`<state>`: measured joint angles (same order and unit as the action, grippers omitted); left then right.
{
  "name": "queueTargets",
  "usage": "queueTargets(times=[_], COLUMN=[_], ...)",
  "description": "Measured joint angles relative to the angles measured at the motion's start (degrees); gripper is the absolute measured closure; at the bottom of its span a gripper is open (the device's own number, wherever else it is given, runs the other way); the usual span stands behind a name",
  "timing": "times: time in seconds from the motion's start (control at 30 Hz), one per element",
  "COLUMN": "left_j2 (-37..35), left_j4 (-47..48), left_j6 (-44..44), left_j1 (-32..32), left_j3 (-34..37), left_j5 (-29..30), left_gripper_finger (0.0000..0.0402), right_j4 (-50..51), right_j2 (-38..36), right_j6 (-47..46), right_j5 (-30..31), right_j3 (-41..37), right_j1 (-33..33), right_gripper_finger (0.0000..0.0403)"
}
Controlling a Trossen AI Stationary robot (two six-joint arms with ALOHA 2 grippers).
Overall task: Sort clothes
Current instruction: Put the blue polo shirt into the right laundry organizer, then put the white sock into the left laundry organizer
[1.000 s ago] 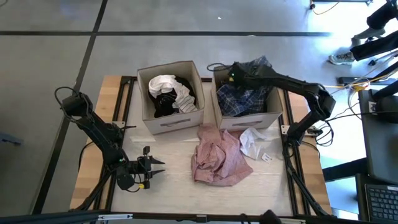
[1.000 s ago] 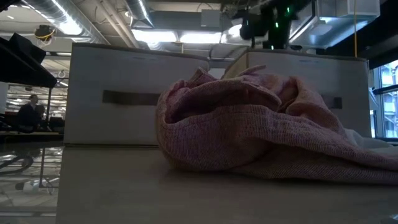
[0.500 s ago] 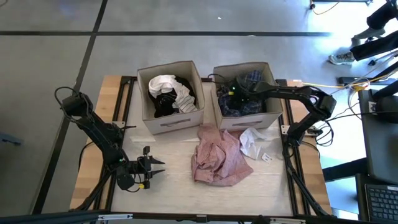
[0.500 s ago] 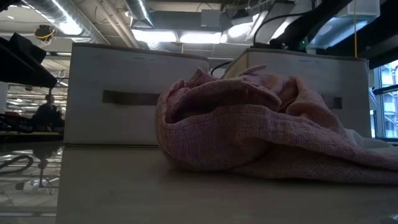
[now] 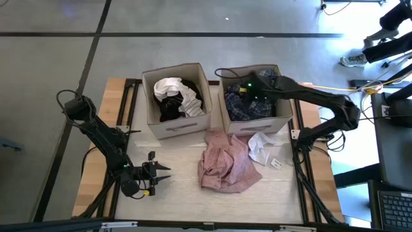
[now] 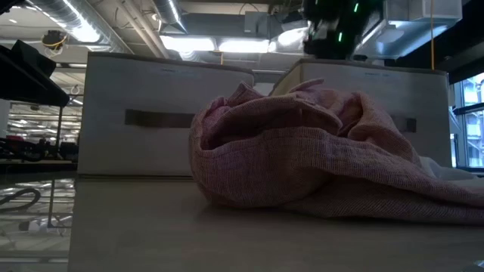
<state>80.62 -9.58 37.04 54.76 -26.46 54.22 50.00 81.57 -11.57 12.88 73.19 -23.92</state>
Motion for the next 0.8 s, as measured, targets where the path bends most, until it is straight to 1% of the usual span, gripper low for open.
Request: queueTargets(times=[0.17,0.33,0.47,0.6,0.8], left_j2=[0.00,0.00,0.00,0.00,0.00], left_j4=[0.00,0.00,0.00,-0.02,-0.08], left_j6=[0.02,0.04,0.07,0.07,0.23], left_j1=[0.00,0.00,0.00,0.00,0.00], left_j3=[0.00,0.00,0.00,0.00,0.00], left_j5=[0.00,0.00,0.00,0.00,0.02], left_gripper_finger=[0.0274,0.0274,0.0274,0.0274,0.0274], right_j4=[5.53,7.63,9.27,8.48,8.56], right_j2=[-5.10,-8.77,-8.72,-7.45,-6.29], right_j6=[-4.63,-12.09,-19.32,-26.08,-37.21], right_j5=[1.73,1.99,1.99,2.77,9.26], right_j3=[4.90,5.46,5.46,4.88,0.44], right_j1=[9.13,20.63,30.76,40.76,53.19], right_gripper_finger=[0.0152,0.0152,0.0152,0.0152,0.0152])
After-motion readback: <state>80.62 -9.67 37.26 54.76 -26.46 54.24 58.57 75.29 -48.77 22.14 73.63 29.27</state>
